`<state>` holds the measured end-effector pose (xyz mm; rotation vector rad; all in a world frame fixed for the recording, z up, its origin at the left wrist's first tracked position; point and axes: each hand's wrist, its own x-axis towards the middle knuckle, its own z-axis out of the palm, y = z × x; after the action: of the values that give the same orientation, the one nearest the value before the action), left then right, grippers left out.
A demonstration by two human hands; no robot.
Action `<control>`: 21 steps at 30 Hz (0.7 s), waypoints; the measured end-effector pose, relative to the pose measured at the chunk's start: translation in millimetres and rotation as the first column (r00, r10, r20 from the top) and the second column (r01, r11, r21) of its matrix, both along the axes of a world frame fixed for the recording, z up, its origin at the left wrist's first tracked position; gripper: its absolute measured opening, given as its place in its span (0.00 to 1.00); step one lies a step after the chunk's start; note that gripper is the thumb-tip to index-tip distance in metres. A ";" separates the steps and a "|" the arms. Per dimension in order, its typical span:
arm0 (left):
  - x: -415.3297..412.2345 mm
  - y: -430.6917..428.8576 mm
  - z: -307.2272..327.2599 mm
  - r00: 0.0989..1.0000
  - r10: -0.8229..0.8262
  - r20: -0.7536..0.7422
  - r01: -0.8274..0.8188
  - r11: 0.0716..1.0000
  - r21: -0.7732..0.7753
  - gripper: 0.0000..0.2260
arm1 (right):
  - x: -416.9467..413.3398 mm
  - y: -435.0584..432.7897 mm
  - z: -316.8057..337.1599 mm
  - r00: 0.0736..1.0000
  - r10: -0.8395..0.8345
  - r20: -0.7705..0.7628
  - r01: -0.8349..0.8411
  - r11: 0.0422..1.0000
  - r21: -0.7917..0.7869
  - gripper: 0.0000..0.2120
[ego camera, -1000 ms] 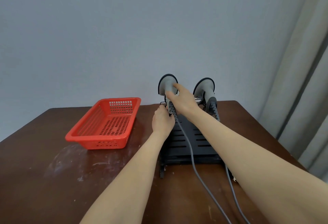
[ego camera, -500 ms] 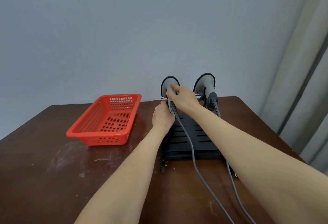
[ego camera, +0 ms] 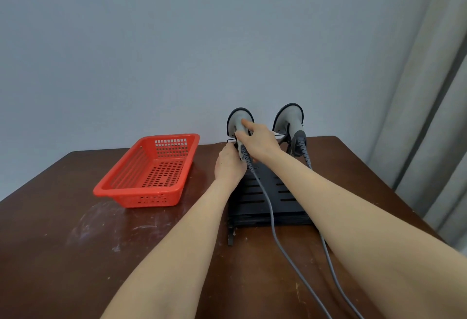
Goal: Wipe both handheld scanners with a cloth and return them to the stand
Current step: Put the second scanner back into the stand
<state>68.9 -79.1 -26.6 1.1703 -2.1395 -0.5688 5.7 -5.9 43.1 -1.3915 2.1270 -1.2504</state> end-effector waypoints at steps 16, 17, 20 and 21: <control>33.9 7.1 23.1 0.996 0.038 0.079 -0.035 0.999 -0.039 0.15 | 0.8 0.2 2.6 0.999 0.028 0.037 -0.029 0.999 0.016 0.26; 37.3 7.5 25.9 0.995 0.053 0.081 -0.049 0.997 -0.054 0.16 | 1.5 2.3 3.4 1.000 0.022 0.021 -0.023 0.999 0.027 0.25; 46.2 9.1 33.5 0.995 0.060 0.084 -0.052 0.994 -0.096 0.19 | 2.7 8.7 5.5 0.999 0.031 -0.017 -0.030 0.998 0.050 0.24; 48.7 9.9 36.3 0.995 0.060 0.084 -0.051 0.993 -0.105 0.20 | 3.3 11.2 6.4 0.999 0.031 -0.036 -0.029 0.998 0.061 0.23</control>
<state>117.6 -69.2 9.7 1.2128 -2.1742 -0.3845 9.0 5.3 49.5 -1.4263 2.1415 -1.1481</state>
